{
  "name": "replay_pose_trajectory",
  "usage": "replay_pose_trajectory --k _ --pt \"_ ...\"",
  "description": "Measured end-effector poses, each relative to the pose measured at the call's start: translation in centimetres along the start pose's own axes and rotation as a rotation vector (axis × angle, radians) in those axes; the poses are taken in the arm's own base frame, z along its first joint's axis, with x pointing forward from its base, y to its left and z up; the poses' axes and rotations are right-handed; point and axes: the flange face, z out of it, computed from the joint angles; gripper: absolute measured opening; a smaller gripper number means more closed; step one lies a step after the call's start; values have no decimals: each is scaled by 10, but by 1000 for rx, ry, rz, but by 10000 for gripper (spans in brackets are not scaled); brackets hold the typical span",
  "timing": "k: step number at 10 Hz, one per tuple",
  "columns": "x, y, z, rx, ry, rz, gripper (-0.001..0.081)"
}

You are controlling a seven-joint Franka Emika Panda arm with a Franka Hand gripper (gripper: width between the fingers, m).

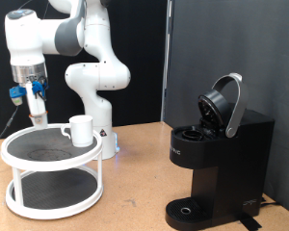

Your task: Make a cup of coffee with the keurig machine

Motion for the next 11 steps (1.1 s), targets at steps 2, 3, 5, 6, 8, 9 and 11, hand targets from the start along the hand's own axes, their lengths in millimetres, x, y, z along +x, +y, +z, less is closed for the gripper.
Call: replay_pose_trajectory --k 2,3,5,6,8,9,11 --pt "-20 10 -19 -88 -101 -30 395" --pt "-32 16 -26 -114 -162 -35 395" --pt "-57 29 -36 -113 -193 -10 395" --pt "-64 35 -38 -99 -190 15 395" --pt "-64 35 -37 -113 -211 12 395" --pt "-69 38 -39 -144 -244 18 395" --pt "-94 48 -51 -217 -325 26 395"
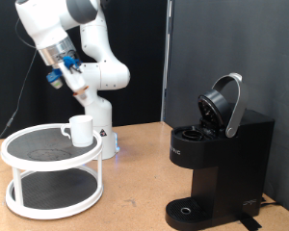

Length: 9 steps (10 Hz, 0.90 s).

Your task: Make a cup of coffee with the keurig machine

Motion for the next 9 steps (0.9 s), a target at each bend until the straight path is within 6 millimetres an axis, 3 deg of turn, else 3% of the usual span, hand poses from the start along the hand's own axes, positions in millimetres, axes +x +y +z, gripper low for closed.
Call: replay_pose_trajectory --k 5,9 --pt "-75 20 7 19 -112 60 395" --pt "-90 25 9 2 -178 87 395"
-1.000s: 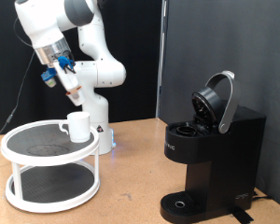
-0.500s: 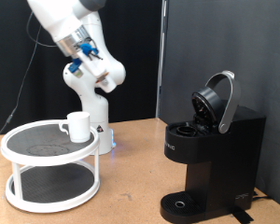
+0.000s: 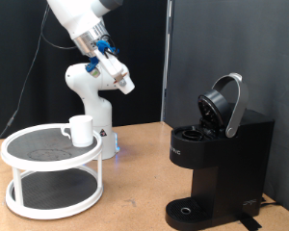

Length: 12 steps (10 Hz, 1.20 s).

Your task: Make a cup of coffee with the keurig machine

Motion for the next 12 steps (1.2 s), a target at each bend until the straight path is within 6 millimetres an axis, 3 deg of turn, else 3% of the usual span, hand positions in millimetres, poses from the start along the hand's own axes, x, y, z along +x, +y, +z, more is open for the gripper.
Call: replay_pose_trajectory --k 7,12 --pt "-80 45 43 -11 -96 -34 395" --pt "-127 48 60 12 -97 -15 395"
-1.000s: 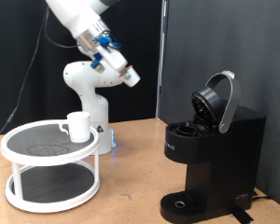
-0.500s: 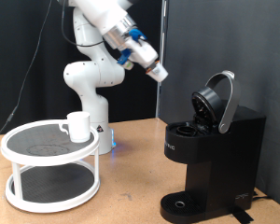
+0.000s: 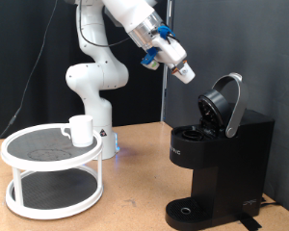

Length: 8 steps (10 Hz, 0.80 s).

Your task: Make a cup of coffee with the keurig machine

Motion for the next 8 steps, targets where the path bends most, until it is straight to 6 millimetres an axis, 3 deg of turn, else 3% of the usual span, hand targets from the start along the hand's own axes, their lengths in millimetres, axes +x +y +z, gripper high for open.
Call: replay_pose_trajectory --k 4,8 --pt "3 -6 10 14 22 -13 395" --pt "22 -14 51 100 77 -25 395"
